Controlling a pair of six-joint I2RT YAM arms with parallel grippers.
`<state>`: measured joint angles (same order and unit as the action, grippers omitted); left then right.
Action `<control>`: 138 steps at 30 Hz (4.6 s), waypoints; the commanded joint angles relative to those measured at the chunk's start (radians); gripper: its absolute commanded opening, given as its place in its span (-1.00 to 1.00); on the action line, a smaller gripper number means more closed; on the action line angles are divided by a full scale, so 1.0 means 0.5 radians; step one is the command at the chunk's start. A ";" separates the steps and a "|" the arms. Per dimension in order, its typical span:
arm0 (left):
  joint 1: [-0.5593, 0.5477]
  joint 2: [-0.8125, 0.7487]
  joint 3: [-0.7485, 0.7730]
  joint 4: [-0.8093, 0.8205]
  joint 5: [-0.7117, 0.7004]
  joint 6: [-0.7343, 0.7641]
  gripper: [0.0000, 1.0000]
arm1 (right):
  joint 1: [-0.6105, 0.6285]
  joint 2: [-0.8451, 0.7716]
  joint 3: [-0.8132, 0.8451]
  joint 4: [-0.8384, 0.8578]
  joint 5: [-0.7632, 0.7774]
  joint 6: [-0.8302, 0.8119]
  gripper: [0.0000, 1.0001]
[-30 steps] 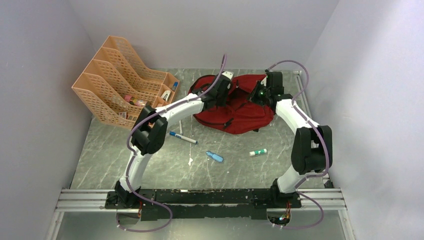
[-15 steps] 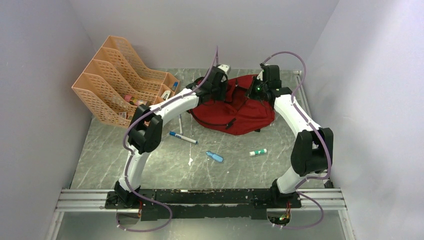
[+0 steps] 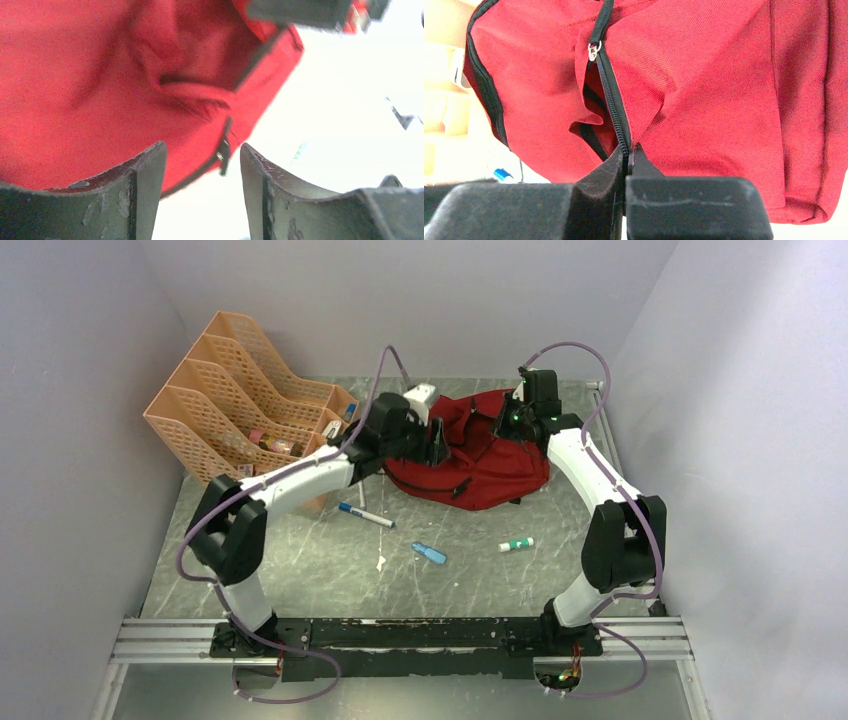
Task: Pack the student bag
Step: Pick up the stationery from the center of the board, then place the stationery in the student bag.
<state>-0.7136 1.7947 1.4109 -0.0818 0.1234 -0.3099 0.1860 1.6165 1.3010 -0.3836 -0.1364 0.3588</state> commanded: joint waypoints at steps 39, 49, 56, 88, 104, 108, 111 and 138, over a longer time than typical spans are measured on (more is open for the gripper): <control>-0.813 0.584 -0.583 1.676 0.291 0.755 0.43 | 0.000 -0.119 -0.116 0.048 -0.027 -0.008 -1.00; -0.909 0.720 -0.397 1.500 0.071 0.927 0.42 | -0.001 -0.107 -0.120 0.052 -0.034 -0.018 -1.00; -0.930 0.788 -0.326 1.412 -0.108 0.970 0.39 | -0.001 -0.104 -0.114 0.046 -0.048 -0.025 -1.00; -0.987 0.673 -0.483 1.415 -0.159 0.979 -0.66 | -0.001 -0.110 -0.143 0.086 -0.035 -0.010 -1.00; -0.934 -0.251 -1.139 1.228 -0.795 0.400 -0.90 | -0.001 -0.095 -0.185 0.162 -0.074 0.040 -1.00; -0.774 -0.365 -1.033 1.029 -0.735 0.245 -0.90 | -0.001 -0.113 -0.180 0.142 -0.040 0.025 -1.00; -0.605 -0.375 -0.869 0.786 -0.652 0.023 -0.90 | -0.001 -0.132 -0.172 0.125 0.025 0.012 -1.00; -0.184 0.449 0.465 -0.118 -0.056 -0.166 -0.90 | 0.072 -0.137 -0.020 0.078 0.194 -0.037 -1.00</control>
<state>-0.8162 1.9793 1.5536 -0.1200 0.0261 -0.3885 0.2153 1.5837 1.2572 -0.3496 -0.0513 0.3428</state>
